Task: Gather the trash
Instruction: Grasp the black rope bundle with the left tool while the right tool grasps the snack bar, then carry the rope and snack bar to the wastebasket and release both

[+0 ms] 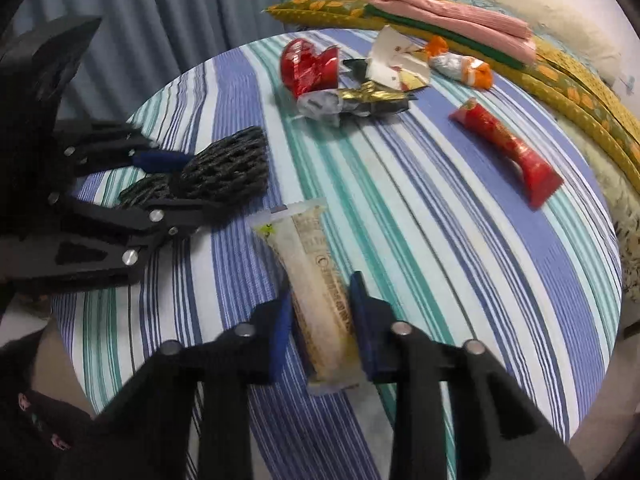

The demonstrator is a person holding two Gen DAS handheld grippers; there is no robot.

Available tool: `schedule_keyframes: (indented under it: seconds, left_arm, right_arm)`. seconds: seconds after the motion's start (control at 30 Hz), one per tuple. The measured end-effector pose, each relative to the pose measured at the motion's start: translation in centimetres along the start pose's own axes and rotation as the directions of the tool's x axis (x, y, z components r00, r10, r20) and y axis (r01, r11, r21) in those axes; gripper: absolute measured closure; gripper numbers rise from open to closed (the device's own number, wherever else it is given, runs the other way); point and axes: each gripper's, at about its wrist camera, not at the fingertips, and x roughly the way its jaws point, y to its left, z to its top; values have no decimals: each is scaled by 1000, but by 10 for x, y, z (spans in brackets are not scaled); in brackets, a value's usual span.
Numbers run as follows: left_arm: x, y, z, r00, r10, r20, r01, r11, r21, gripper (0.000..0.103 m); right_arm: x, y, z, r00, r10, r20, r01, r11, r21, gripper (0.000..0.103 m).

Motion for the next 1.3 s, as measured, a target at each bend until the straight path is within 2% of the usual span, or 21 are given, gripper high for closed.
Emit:
schedule_keyframes:
  seconds: [0.3, 0.53, 0.77, 0.87, 0.9, 0.97, 1.03, 1.2, 1.3]
  left_arm:
    - [-18, -11, 3, 997, 44, 63, -39, 997, -67, 69]
    - [-24, -38, 13, 991, 90, 100, -86, 995, -46, 69]
    - [-25, -57, 22, 988, 99, 117, -99, 995, -14, 69]
    - [-23, -65, 28, 993, 31, 111, -28, 999, -30, 69]
    - [-21, -70, 30, 995, -12, 103, 16, 999, -38, 69]
    - [-16, -87, 37, 992, -89, 87, 93, 995, -36, 69]
    - [-15, -108, 42, 987, -138, 82, 139, 990, -10, 69]
    - [-8, -185, 63, 963, -264, 57, 257, 961, 103, 69]
    - [1, -229, 72, 950, -310, 34, 301, 940, 162, 69]
  right_arm:
    - [-37, -21, -17, 997, -11, 82, -1, 989, 148, 82]
    - [-54, -39, -35, 994, -33, 109, 7, 974, 228, 82]
    - [-64, -58, -55, 991, -46, 129, 5, 953, 303, 82]
    - [-74, -72, -66, 986, -30, 162, -32, 930, 366, 82]
    - [-79, -79, -71, 984, -31, 176, -42, 918, 394, 82]
    - [-89, -92, -81, 981, -44, 191, -45, 898, 438, 82]
    - [-103, -110, -96, 977, -70, 203, -39, 870, 491, 82]
    - [-144, -166, -143, 965, -201, 170, 55, 786, 616, 82]
    - [-160, -204, -183, 955, -286, 73, 161, 714, 682, 82]
